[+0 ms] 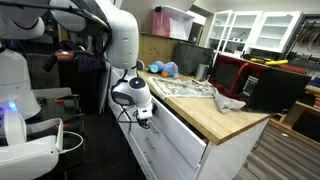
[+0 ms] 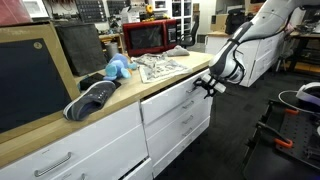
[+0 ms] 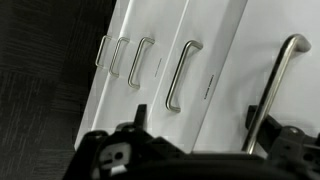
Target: Open the topmost drawer on the right
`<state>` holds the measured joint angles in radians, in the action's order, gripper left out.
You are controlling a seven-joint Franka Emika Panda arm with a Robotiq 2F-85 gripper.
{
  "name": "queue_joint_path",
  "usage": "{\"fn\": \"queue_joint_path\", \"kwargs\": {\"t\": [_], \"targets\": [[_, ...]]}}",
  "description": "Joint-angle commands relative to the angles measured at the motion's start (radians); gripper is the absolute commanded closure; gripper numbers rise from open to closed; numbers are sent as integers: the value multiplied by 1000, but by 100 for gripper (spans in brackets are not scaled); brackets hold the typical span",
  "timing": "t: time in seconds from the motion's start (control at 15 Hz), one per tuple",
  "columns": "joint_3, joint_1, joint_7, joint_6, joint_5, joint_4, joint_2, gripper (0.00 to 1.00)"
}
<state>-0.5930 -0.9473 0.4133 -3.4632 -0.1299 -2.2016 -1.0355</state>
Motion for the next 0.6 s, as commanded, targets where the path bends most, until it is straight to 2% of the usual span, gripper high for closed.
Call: {"fn": "queue_joint_path", "kwargs": {"t": [0.0, 0.27, 0.4, 0.53], "targets": [[-44, -153, -12, 0, 64, -125, 8, 0], [-149, -420, -32, 4, 178, -245, -38, 0], [-181, -568, 7, 4, 300, -302, -75, 0], [-209, -722, -10, 7, 375, -391, -94, 0]]}}
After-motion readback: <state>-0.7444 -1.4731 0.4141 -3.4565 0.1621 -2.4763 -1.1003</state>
